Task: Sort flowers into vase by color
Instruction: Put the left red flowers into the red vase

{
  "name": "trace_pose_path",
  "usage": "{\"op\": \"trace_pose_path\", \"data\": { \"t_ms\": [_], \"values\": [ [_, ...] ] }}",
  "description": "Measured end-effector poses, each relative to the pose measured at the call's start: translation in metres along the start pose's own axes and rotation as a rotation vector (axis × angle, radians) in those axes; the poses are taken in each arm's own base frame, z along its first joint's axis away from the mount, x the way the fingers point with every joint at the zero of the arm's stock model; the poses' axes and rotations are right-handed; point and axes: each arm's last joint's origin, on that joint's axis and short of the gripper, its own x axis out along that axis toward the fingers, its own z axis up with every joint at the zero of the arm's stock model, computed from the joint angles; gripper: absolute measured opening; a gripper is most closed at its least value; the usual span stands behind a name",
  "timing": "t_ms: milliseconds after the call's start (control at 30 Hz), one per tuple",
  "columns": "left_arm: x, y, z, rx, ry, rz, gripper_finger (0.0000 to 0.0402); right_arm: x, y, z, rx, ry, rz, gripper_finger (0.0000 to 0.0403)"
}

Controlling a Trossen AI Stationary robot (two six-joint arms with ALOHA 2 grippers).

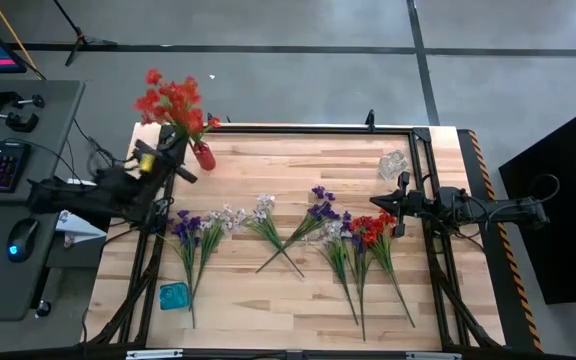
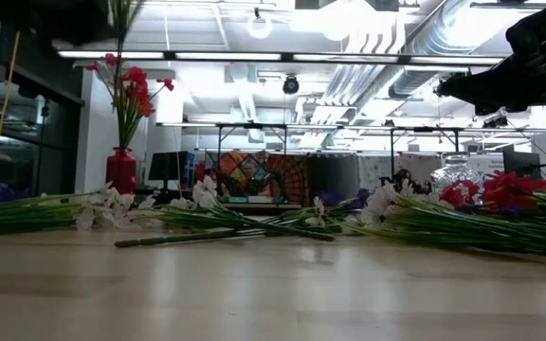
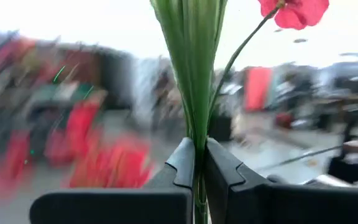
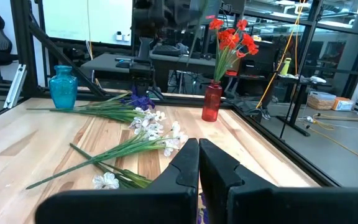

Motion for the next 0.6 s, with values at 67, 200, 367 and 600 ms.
{"op": "trace_pose_path", "data": {
  "t_ms": [67,200,367,600],
  "values": [
    [0.001,0.0,0.013,0.149,-0.083,-0.09,0.0,0.0,0.0,0.0,0.0,0.0,0.0,0.0],
    [0.002,0.001,0.03,0.312,-0.113,-0.146,0.0,0.0,0.0,0.0,0.0,0.0,0.0,0.0],
    [-0.002,-0.001,0.037,0.228,-0.115,-0.37,0.0,0.0,0.0,0.0,0.0,0.0,-0.001,0.0],
    [-0.009,-0.008,0.014,0.1,-0.045,-0.551,0.0,0.0,0.0,0.0,0.0,0.0,-0.001,0.0]
  ]
}}
